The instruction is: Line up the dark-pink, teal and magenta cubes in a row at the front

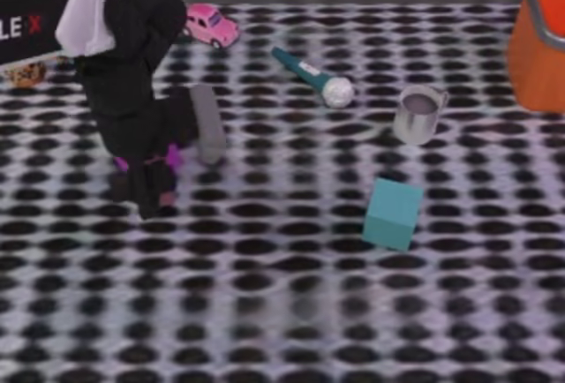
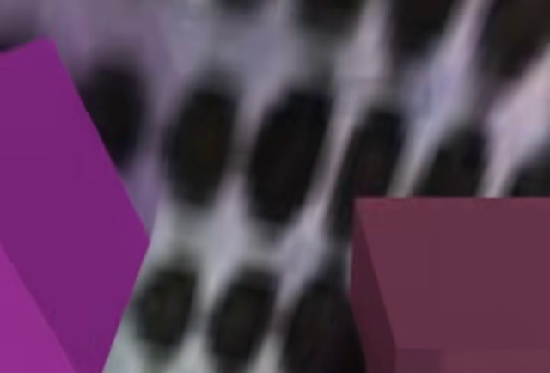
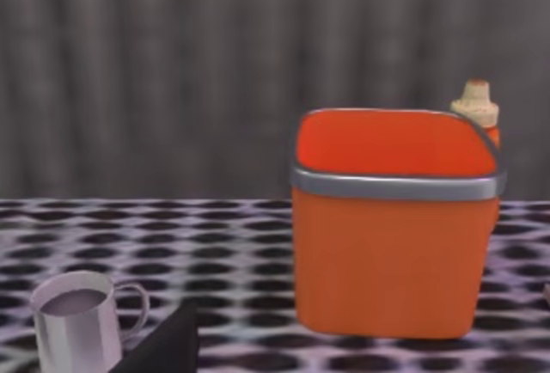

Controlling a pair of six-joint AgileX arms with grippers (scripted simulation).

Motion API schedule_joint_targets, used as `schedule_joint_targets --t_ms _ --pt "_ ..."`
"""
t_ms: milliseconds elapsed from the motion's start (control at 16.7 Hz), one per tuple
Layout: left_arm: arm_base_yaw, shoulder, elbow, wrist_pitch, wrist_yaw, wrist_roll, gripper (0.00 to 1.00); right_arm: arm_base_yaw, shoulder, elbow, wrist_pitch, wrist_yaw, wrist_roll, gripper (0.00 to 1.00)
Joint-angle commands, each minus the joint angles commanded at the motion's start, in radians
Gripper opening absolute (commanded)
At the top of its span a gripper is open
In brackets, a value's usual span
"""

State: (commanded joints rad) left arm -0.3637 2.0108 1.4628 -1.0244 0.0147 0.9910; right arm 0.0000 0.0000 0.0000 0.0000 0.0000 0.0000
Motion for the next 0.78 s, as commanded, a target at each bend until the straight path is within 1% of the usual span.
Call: schedule_joint_targets --t_ms 120,360,480,600,660,780 --pt "-0.115 0.048 0.081 -0.038 0.0 -0.072 0.0 0.0 0.0 0.0 0.0 0.0 0.0 1.0" --pt "-0.384 0.15 0.254 -0.119 0.003 -0.235 0.0 0.0 0.0 0.0 0.0 0.0 0.0 1.0" --pt "-0.504 0.189 0.331 -0.152 0.003 -0.312 0.0 0.0 0.0 0.0 0.0 0.0 0.0 1.0" --pt "-0.589 0.215 0.39 -0.174 0.002 -0.374 0.0 0.0 0.0 0.0 0.0 0.0 0.0 1.0" --pt "-0.616 0.223 0.411 -0.181 0.001 -0.396 0.0 0.0 0.0 0.0 0.0 0.0 0.0 1.0" --pt "-0.637 0.229 0.429 -0.187 0.0 -0.415 0.0 0.0 0.0 0.0 0.0 0.0 0.0 1.0"
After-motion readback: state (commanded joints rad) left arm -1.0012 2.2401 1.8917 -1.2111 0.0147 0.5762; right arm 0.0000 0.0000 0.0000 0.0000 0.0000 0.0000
